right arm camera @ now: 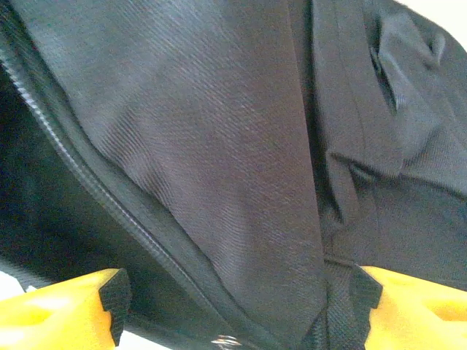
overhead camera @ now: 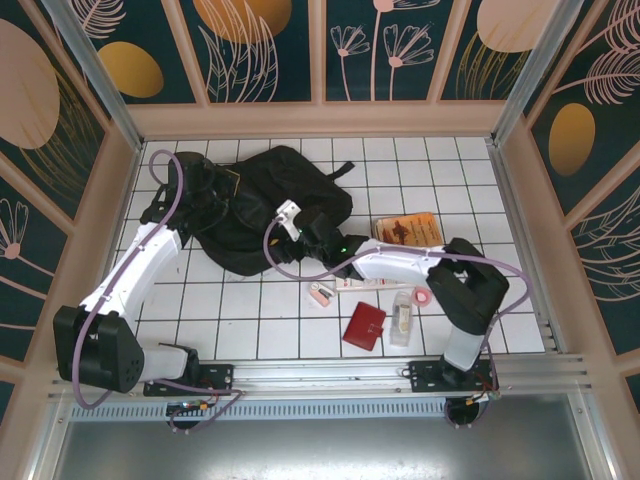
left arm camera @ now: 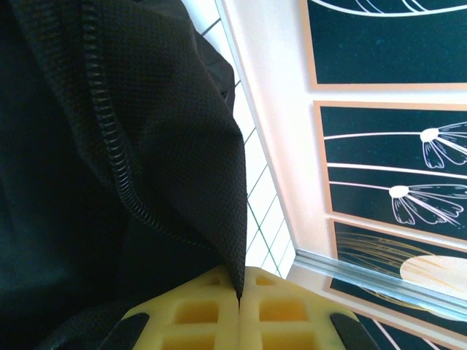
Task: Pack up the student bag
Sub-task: Rotate the student bag at the top-center of the table.
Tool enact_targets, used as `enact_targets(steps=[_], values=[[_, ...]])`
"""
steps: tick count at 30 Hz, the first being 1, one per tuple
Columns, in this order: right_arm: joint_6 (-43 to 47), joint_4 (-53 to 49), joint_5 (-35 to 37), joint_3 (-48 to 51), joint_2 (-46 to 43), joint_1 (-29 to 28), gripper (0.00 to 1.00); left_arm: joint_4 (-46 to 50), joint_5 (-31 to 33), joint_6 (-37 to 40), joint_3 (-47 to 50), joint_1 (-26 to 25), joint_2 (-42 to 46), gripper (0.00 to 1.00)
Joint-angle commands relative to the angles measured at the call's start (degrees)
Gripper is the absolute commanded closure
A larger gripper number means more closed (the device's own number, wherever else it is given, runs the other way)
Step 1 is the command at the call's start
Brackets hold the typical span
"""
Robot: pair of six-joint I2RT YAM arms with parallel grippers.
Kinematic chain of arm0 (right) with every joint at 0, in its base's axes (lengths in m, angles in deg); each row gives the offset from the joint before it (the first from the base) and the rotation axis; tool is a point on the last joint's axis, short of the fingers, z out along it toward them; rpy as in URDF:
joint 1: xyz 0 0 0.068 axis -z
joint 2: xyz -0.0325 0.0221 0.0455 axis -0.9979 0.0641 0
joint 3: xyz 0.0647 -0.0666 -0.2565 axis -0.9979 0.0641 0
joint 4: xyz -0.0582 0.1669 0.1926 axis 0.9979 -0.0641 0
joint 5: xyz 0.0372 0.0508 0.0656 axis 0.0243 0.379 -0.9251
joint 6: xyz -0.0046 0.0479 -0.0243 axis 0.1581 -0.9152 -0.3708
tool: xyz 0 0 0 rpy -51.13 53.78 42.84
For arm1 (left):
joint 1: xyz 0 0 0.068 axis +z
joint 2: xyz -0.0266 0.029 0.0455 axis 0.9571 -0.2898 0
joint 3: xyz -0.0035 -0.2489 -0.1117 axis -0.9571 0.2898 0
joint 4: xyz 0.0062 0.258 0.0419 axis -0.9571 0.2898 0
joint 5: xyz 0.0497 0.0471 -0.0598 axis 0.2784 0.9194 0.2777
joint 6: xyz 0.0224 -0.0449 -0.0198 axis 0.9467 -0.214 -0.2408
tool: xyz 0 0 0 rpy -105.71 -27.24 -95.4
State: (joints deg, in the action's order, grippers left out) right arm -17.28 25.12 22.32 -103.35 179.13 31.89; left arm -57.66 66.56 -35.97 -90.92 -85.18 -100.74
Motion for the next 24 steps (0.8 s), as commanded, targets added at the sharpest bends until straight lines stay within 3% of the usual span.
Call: enact_targets(steps=[1,9,13,15,20,24], values=[[0.92,0.35,6.10,-2.98,3.33,2.91,0.21,-4.48,1.07,-1.50,-0.28,-0.57,4.21,1.00],[2.60,2.30,-0.61,-8.01,6.50,9.99,0.25,-4.21,3.94,-3.96,5.63,-2.53,9.99,1.00],[3.97,0.31,-1.81,-11.97,7.53,12.80,0.25,-5.51,4.12,-5.35,7.76,-3.83,9.86,1.00],[5.12,-0.67,-6.03,-12.20,6.01,12.74,0.25,-6.58,3.78,-6.15,7.85,-3.95,8.81,1.00],[2.60,4.50,-22.51,-1.72,-3.63,11.97,0.25,-9.67,4.95,-8.37,7.33,-3.88,5.80,1.00],[-5.93,14.51,-27.90,8.96,-12.68,13.26,0.25,-13.26,3.80,-11.33,6.90,-4.03,2.76,1.00]])
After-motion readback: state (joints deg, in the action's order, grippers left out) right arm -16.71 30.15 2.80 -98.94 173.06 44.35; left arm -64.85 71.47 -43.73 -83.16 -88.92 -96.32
